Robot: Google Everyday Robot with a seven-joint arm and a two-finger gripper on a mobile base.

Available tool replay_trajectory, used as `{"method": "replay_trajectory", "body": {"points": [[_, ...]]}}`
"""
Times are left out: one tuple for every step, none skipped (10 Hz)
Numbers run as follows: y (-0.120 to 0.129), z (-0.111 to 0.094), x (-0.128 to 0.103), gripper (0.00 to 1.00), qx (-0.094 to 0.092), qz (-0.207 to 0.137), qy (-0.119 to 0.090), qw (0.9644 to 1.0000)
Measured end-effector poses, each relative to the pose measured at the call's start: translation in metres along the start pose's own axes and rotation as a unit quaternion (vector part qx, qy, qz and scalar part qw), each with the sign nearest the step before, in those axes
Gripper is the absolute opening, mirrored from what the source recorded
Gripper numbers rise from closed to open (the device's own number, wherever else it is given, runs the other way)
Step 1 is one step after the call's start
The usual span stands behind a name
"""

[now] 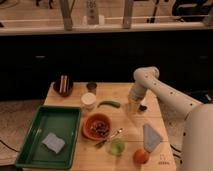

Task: Place pepper in plastic cup

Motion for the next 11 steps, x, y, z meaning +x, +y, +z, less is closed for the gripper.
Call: {"method": "replay_trajectory", "body": {"points": [[-0.001, -0.002, -0.003, 0.80, 0.007, -0.006, 0.005, 0.9999], [-0.001, -0.002, -0.015, 0.80, 0.014, -0.018, 0.009, 0.9997], [-0.001, -0.002, -0.028, 0.80, 0.020, -0.031, 0.010, 0.9993], [-0.001, -0.002, -0.032, 0.80, 0.026, -0.039, 0.015, 0.9988], [0.000, -0.001, -0.037, 0.80, 0.030, -0.046, 0.017, 0.9983], [0.000, 0.002, -0.046, 0.80, 0.032, -0.055, 0.019, 0.9978], [-0.001, 0.005, -0.054, 0.80, 0.035, -0.062, 0.020, 0.9973], [-0.001, 0.007, -0.058, 0.80, 0.035, -0.065, 0.018, 0.9971], [-0.002, 0.011, -0.060, 0.80, 0.034, -0.067, 0.016, 0.9971], [-0.004, 0.017, -0.066, 0.80, 0.032, -0.069, 0.011, 0.9970], [-0.006, 0.021, -0.070, 0.80, 0.030, -0.072, 0.008, 0.9969]]}}
